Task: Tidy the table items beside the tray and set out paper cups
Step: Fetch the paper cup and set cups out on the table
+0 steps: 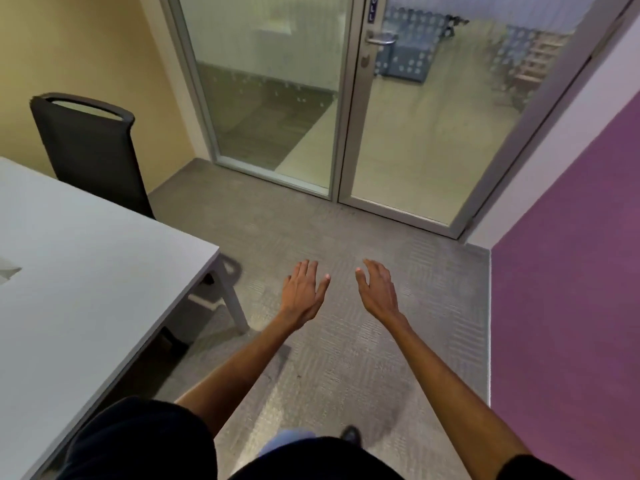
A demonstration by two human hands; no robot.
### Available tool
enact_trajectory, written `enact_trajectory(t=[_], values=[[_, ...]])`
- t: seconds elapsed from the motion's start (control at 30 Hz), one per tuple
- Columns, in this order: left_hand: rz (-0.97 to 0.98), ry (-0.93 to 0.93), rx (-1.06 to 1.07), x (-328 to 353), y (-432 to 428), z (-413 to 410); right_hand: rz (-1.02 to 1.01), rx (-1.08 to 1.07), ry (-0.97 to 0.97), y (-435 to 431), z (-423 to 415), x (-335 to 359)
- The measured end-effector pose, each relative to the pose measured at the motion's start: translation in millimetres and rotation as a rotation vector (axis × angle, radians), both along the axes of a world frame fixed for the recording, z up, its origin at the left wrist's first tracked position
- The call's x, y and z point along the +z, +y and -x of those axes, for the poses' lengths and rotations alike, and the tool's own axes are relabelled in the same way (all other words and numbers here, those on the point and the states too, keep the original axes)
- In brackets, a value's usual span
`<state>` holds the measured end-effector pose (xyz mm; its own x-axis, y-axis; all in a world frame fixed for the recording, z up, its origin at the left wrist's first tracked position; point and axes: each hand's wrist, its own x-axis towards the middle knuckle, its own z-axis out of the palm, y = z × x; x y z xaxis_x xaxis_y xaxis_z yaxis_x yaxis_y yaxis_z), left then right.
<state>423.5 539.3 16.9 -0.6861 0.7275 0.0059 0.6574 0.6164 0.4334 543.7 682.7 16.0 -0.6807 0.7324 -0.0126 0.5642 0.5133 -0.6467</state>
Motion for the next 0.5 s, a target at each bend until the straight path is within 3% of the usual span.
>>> enact_trajectory(t=[0.5], values=[[-0.023,-0.021,0.282,-19.5,115.0,125.2,0.047,0.296,-0.021,132.9,166.5,-9.4]])
